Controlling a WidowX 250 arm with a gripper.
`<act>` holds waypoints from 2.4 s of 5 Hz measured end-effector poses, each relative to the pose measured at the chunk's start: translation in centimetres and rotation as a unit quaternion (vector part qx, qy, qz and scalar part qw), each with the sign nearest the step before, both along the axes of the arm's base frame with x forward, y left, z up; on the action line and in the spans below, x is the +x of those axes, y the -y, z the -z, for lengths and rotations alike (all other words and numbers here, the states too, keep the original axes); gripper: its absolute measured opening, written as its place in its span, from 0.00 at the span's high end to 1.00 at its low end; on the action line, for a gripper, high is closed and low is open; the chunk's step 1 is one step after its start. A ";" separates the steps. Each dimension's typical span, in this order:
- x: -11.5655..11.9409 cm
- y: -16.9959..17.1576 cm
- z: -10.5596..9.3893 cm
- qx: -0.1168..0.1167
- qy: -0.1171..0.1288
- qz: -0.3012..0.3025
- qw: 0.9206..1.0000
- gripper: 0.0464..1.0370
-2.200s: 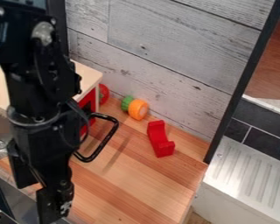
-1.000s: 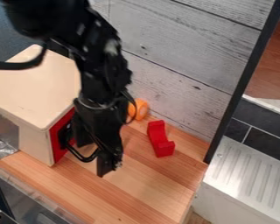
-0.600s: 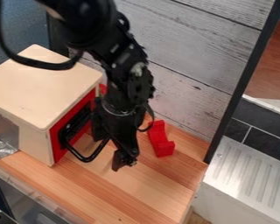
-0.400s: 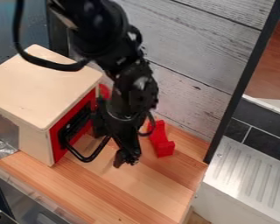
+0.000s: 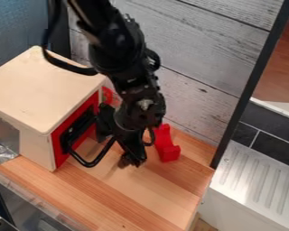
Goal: Opened the drawer completely
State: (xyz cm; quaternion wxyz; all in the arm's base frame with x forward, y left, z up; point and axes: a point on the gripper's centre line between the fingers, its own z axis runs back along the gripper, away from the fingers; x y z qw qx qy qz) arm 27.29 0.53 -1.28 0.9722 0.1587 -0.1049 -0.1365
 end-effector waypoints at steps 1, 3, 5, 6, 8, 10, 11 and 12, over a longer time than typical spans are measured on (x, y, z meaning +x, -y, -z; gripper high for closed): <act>0.4 -0.4 0.8 0.000 -0.006 -0.017 1.000 0.08; 0.4 -0.7 1.0 -0.022 -0.011 -0.066 0.998 0.67; 0.1 1.3 0.9 -0.082 -0.019 -0.116 0.990 0.93; -0.1 2.5 0.9 -0.109 -0.017 -0.127 0.986 0.94; -0.2 4.6 1.0 -0.143 -0.016 -0.133 0.981 0.94; 0.3 5.7 0.7 -0.169 -0.010 -0.165 0.972 0.94; 0.5 6.1 0.5 -0.182 -0.009 -0.181 0.966 0.94; 0.6 6.6 0.4 -0.188 -0.010 -0.187 0.964 0.94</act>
